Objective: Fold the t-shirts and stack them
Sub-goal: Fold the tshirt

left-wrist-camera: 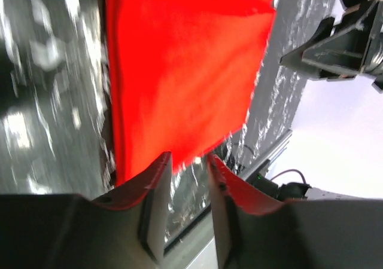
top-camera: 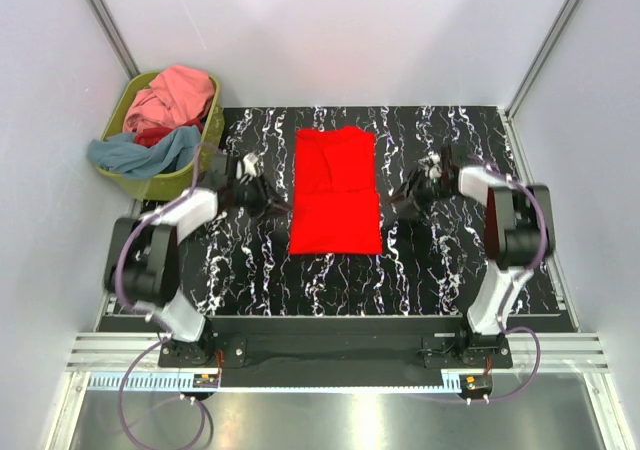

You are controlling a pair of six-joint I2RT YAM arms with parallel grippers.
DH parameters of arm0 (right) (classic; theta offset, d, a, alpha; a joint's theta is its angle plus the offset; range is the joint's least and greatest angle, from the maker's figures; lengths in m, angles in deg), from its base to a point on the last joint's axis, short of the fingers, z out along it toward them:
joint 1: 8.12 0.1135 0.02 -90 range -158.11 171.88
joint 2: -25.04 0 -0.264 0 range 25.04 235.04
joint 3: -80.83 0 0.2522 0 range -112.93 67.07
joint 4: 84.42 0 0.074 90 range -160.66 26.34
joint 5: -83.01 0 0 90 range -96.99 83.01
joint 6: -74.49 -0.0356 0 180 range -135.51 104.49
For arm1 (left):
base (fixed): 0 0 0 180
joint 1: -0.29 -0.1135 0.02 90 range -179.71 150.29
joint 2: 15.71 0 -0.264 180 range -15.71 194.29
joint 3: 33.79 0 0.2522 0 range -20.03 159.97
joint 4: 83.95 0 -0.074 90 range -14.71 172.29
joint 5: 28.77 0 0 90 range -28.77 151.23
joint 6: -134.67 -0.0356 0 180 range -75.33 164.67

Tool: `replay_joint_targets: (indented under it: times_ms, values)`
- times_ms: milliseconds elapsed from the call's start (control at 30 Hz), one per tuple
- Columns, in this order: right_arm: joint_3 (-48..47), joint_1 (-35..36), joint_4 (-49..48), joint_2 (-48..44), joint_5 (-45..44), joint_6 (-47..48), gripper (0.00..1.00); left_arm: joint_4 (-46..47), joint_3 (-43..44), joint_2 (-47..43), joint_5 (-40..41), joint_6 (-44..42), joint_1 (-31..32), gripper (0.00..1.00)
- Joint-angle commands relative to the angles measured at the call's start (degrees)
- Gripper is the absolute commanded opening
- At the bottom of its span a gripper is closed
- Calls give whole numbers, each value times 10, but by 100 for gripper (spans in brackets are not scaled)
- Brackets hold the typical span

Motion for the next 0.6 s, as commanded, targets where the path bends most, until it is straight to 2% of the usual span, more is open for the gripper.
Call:
replay_joint_targets:
  times_ms: [0, 33, 67, 133, 167, 300, 433, 567]
  values:
    - [132, 11, -33, -137, -72, -44, 58, 47, -94, -99, 32, 62, 12, 38]
    - [166, 14, -50, -159, -79, -72, 61, 83, -148, -119, 36, 102, 17, 39]
    - [226, 16, -68, -179, -87, -87, 62, 99, -173, -153, 54, 122, 30, 39]
    - [282, 24, -112, -240, -97, -126, 66, 133, -230, -182, 91, 178, 59, 41]
    - [331, 28, -145, -261, -105, -138, 67, 139, -246, -200, 105, 195, 72, 41]
    - [421, 58, -202, -369, -139, -203, 72, 143, -313, -238, 176, 277, 113, 49]
    - [496, 104, -300, -410, -160, -311, 75, 199, -374, -267, 223, 350, 119, 51]
    - [540, 141, -373, -413, -209, -365, 74, 240, -414, -261, 240, 403, 119, 52]
